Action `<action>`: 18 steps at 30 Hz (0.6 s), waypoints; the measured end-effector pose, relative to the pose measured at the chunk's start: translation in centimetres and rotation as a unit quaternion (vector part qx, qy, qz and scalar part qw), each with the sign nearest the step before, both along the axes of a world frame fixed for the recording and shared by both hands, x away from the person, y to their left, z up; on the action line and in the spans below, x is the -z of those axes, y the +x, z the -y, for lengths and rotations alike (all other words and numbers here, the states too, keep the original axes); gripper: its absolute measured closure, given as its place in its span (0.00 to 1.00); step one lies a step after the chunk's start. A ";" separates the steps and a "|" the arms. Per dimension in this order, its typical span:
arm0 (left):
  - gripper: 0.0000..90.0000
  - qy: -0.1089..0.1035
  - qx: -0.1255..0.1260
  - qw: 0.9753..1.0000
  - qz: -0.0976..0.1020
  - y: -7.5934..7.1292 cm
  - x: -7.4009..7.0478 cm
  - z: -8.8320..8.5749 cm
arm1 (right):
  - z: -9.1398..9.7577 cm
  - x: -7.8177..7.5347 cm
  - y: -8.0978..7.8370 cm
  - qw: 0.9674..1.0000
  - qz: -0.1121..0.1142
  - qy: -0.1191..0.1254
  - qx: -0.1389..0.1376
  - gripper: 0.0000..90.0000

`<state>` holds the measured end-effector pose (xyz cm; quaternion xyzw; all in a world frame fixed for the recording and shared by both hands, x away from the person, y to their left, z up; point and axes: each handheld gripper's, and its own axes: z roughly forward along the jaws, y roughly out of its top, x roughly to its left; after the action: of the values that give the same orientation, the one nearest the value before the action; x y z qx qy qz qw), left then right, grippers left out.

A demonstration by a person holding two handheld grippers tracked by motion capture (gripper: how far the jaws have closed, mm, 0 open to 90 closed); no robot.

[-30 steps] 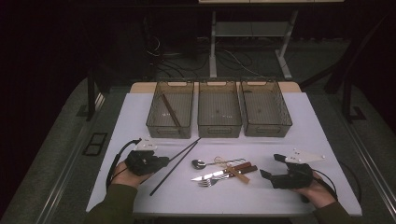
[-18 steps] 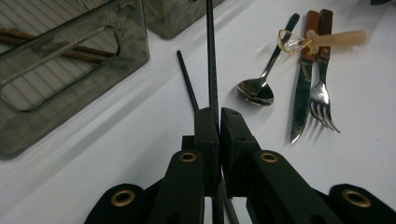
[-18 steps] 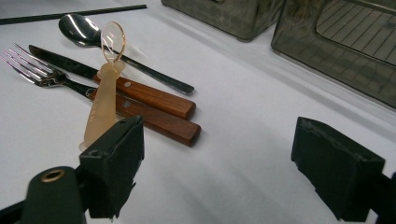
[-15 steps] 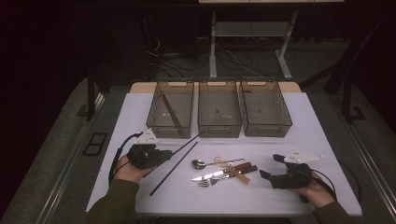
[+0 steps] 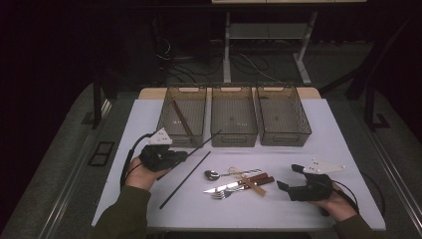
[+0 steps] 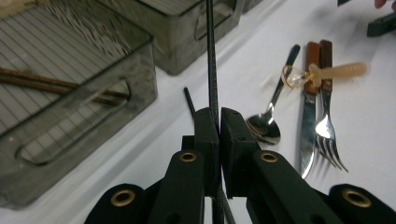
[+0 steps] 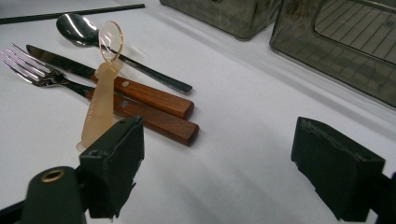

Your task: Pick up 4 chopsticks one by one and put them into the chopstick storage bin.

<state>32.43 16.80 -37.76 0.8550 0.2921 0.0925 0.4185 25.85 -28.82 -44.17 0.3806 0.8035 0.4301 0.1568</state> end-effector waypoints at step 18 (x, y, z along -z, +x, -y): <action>0.95 -0.020 -0.011 1.000 0.013 3.4 -1.2 0.5 | 0.0 0.1 0.0 1.000 -0.002 0.001 0.001 0.19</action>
<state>35.81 16.31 -36.54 0.8417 0.2981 0.1024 0.4384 25.86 -28.82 -44.23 0.3823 0.8031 0.4298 0.1555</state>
